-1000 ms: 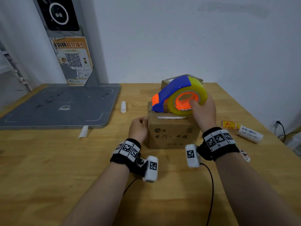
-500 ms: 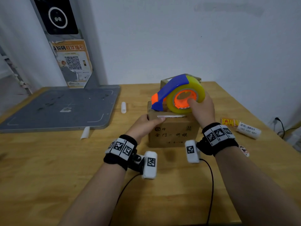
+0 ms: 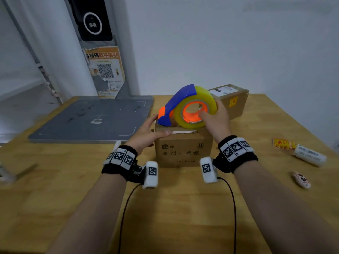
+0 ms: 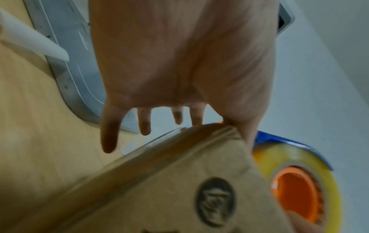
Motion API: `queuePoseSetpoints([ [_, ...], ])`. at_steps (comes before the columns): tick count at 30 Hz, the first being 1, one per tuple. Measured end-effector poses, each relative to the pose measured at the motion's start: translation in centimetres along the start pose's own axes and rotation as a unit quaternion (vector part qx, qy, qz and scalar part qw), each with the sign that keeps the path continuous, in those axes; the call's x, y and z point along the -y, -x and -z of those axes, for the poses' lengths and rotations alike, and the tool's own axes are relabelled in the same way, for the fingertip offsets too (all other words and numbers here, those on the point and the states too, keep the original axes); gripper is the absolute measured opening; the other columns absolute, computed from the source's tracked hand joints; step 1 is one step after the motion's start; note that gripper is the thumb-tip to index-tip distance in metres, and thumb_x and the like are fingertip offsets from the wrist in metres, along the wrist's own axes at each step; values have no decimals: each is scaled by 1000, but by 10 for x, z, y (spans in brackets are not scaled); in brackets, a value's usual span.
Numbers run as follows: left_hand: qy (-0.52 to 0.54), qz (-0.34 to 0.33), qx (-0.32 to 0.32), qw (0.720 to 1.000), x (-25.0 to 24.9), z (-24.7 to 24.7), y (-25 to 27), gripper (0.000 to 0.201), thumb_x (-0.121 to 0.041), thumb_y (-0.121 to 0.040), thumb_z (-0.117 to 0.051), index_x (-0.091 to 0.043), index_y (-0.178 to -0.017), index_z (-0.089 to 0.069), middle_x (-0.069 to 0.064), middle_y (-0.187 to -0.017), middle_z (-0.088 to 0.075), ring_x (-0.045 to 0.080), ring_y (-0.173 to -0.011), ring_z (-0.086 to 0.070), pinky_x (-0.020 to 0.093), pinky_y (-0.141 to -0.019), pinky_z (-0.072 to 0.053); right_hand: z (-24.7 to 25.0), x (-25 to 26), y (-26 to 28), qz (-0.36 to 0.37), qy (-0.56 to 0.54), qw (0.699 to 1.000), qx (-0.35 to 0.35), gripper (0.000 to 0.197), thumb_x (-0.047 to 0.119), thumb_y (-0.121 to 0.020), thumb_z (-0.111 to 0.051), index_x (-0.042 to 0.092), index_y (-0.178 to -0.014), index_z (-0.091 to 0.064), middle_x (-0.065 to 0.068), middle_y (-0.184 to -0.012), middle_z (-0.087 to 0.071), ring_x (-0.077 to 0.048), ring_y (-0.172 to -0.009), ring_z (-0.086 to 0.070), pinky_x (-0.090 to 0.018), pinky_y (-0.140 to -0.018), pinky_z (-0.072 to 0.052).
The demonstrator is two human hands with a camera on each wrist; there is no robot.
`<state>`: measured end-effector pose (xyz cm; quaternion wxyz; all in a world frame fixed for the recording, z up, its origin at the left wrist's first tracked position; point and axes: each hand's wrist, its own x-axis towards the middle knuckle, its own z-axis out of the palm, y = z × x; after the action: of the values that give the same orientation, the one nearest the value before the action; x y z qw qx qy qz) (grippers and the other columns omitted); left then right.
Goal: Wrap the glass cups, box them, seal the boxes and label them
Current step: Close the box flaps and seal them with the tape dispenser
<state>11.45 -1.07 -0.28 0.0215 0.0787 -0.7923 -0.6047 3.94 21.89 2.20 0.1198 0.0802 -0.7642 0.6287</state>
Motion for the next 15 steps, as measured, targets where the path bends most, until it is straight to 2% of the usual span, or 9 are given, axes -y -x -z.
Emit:
queuePoseSetpoints([
  [3, -10, -54, 27, 998, 2, 8, -10, 104, -58, -60, -93, -53, -149, -39, -15, -153, -49, 17, -142, -45, 53, -114, -43, -4, 3, -6, 18, -2, 1000, 15, 45, 8, -85, -69, 26, -126, -63, 6, -108, -71, -9, -95, -68, -29, -80, -56],
  [5, -18, -77, 41, 996, 3, 9, -14, 98, -58, -61, -92, -51, -146, -45, -17, -148, -53, 14, -142, -45, 52, -117, -39, -5, 4, -10, 7, -10, 1000, 13, 43, 3, -84, -70, 28, -119, -64, 5, -105, -72, -12, -94, -69, -35, -84, -59],
  [8, -29, -91, 40, 995, 6, 9, -18, 95, -60, -61, -92, -49, -145, -47, -17, -147, -54, 13, -141, -45, 51, -120, -35, -7, 7, -14, -10, -30, 999, 18, 40, 5, -82, -77, 26, -114, -65, 2, -103, -73, -17, -95, -71, -41, -87, -60],
  [13, -32, -89, 28, 995, 8, 11, -23, 84, -54, -63, -89, -47, -139, -53, -17, -143, -57, 14, -136, -50, 51, -118, -37, -2, 14, -19, -7, -32, 999, 38, 38, 2, -80, -77, 24, -108, -64, -2, -99, -73, -18, -89, -70, -39, -80, -59],
  [15, -28, -85, 27, 996, 9, 12, -23, 83, -54, -63, -89, -48, -137, -54, -18, -142, -57, 15, -136, -50, 52, -118, -38, 0, 17, -20, 0, -20, 999, 42, 43, 6, -76, -77, 23, -113, -63, -3, -102, -73, -21, -92, -72, -45, -83, -61],
])
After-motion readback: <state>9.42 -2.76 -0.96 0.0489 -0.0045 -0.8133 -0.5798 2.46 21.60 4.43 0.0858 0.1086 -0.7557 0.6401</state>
